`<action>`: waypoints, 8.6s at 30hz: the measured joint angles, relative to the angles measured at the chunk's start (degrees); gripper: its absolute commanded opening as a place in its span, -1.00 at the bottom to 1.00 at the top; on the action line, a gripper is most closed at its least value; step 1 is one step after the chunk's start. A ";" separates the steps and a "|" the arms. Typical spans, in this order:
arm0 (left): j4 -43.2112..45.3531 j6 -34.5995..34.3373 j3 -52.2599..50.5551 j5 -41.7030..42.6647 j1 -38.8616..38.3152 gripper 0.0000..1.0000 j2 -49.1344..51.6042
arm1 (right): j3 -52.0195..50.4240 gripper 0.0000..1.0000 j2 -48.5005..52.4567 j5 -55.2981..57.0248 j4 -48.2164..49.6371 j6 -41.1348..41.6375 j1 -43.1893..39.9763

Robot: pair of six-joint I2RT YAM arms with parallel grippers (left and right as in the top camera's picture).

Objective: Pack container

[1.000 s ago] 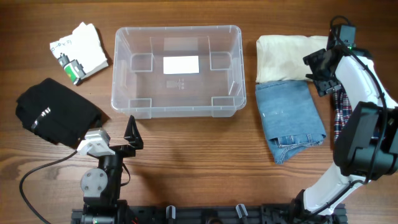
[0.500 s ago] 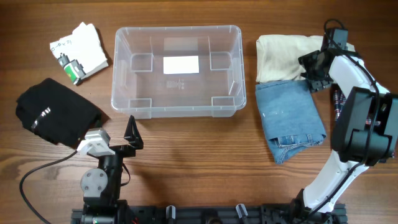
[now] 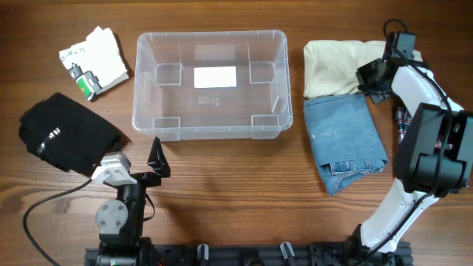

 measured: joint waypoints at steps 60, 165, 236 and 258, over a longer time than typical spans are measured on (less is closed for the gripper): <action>0.00 0.00 0.00 0.00 0.00 1.00 0.00 | -0.76 -0.91 -19.78 27.80 27.85 19.89 53.75; 0.00 0.00 0.00 0.00 0.00 1.00 0.00 | 1.44 -0.91 -23.41 -1.07 -10.99 -27.76 31.45; 0.00 0.00 0.00 0.00 0.00 1.00 0.00 | 0.09 -0.91 -21.46 -1.16 -26.93 -31.34 36.54; 0.00 0.00 0.00 0.00 0.00 1.00 0.00 | 0.09 -0.91 -21.46 -1.53 -24.02 -30.93 36.54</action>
